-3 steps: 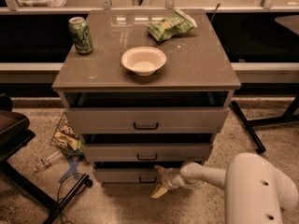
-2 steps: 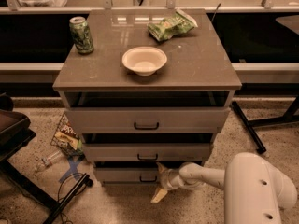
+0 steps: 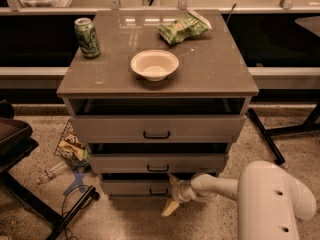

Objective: Open bottom drawer

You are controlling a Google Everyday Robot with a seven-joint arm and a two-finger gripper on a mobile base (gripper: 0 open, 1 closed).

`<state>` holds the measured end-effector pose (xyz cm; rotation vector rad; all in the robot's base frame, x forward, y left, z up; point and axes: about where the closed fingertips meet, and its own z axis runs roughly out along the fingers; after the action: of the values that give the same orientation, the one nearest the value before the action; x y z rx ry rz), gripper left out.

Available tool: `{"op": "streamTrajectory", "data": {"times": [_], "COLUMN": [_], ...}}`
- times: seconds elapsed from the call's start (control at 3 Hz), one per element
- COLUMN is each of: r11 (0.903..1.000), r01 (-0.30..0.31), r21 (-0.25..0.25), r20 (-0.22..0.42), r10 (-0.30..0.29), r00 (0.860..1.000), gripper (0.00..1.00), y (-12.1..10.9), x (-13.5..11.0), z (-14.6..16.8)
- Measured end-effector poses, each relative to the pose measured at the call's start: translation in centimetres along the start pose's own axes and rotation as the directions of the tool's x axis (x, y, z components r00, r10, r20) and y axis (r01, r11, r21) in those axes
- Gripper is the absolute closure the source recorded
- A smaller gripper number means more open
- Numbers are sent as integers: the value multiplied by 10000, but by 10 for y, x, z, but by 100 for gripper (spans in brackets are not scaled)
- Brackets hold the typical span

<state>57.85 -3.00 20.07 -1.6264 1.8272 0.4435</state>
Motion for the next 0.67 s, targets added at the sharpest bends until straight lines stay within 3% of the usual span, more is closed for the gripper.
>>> {"op": "streamTrajectory", "data": {"times": [0.67], "r11": [10000], "r01": [-1], "r21": [-61], "r20": [26], "r10": [1], "r00": [10000], "gripper": [40], "y": [3], "x": [-2], "z": [3]}}
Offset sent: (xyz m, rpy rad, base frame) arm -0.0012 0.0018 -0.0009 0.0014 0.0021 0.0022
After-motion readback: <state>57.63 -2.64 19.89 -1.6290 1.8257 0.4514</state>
